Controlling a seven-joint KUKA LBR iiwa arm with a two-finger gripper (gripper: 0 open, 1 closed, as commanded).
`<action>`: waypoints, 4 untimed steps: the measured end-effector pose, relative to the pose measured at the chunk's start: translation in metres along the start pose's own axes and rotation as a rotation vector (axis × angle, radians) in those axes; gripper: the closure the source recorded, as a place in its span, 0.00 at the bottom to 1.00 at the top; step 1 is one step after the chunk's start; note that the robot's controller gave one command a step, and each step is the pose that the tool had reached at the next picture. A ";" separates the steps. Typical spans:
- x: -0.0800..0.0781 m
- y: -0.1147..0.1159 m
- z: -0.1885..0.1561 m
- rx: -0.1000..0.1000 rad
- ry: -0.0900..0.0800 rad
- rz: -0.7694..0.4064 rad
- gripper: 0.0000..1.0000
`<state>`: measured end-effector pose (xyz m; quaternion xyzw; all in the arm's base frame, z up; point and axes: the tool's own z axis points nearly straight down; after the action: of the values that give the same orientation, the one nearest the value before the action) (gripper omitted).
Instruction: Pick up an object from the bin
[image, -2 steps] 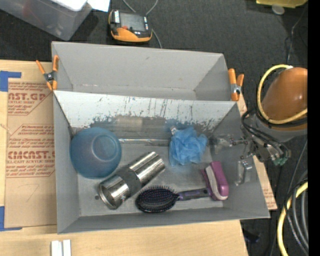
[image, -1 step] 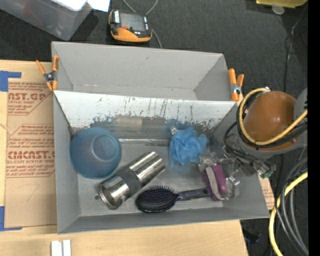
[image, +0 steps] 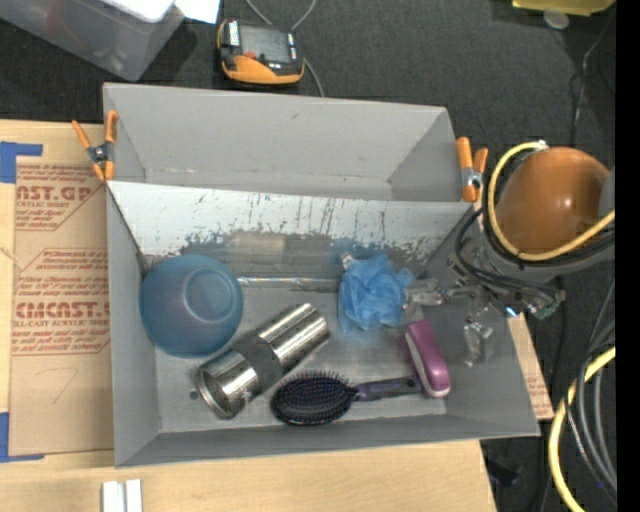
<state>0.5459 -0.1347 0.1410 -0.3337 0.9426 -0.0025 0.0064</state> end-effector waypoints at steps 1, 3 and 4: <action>0.049 0.019 -0.095 -0.017 0.012 0.123 0.00; 0.007 0.003 -0.129 -0.006 -0.003 -0.057 0.00; -0.035 0.032 -0.033 -0.015 -0.005 -0.323 0.00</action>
Offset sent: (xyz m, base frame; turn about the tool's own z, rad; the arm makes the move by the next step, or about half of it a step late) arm -0.0073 -0.0023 0.1333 -0.0354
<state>0.5519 -0.0876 0.1736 -0.4808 0.8768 0.0042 0.0056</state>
